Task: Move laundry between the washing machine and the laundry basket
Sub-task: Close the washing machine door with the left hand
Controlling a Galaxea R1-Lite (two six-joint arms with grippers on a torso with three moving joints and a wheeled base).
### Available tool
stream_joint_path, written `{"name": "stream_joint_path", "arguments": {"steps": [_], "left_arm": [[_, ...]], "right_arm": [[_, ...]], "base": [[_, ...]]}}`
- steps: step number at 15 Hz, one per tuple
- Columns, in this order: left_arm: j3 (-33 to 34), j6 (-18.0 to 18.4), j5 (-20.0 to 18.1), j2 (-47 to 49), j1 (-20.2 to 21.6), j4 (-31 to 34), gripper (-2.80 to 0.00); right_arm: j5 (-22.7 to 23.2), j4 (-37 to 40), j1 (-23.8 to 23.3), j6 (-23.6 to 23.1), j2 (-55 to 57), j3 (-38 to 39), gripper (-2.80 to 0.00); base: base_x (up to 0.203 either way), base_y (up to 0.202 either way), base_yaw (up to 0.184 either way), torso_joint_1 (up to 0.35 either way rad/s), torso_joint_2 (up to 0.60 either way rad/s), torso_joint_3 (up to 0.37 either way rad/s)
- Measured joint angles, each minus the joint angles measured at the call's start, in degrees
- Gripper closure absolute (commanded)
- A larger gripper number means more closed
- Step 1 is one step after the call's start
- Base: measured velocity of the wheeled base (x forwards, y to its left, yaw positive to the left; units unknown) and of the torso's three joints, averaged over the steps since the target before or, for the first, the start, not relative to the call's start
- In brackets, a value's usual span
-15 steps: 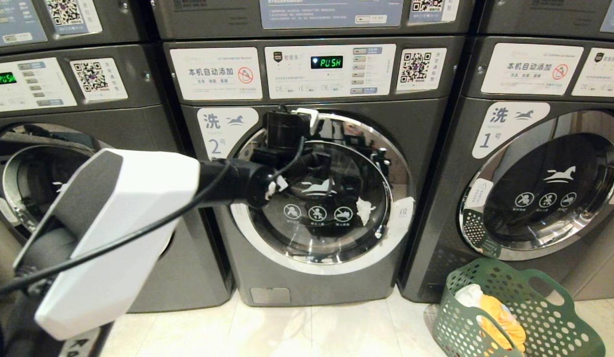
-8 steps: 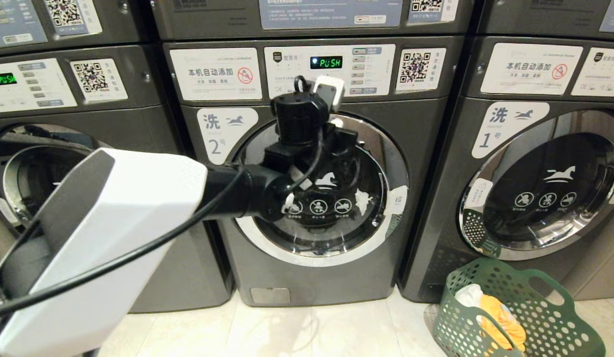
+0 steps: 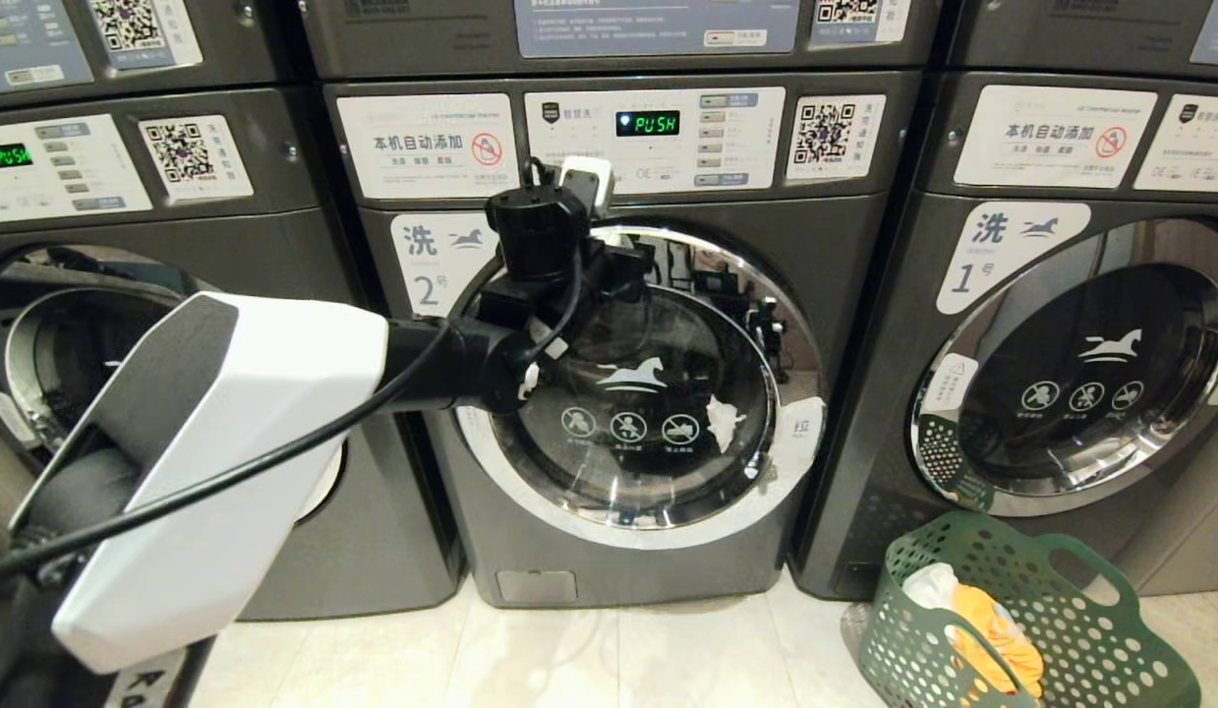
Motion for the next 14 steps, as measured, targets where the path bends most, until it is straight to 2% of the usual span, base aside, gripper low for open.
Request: {"name": "stream_joint_path", "arguments": {"steps": [4, 9, 12, 14], "left_arm": [[-1.9, -0.7, -2.4, 3.6, 0.5, 0.0, 0.0], [-2.0, -0.6, -4.2, 6.9, 3.2, 0.0, 0.0], [-2.1, 0.1, -4.0, 8.1, 5.6, -0.8, 0.0], [-2.1, 2.0, -4.5, 8.4, 7.6, -2.0, 0.0]], "right_arm": [[0.0, 0.0, 0.0, 0.0, 0.0, 0.0, 0.0], [0.0, 0.0, 0.0, 0.0, 0.0, 0.0, 0.0], [0.0, 0.0, 0.0, 0.0, 0.0, 0.0, 0.0], [0.0, 0.0, 0.0, 0.0, 0.0, 0.0, 0.0]], "base": [[0.0, 0.0, 0.0, 0.0, 0.0, 0.0], [0.0, 0.0, 0.0, 0.0, 0.0, 0.0], [0.0, 0.0, 0.0, 0.0, 0.0, 0.0], [0.0, 0.0, 0.0, 0.0, 0.0, 0.0]]}}
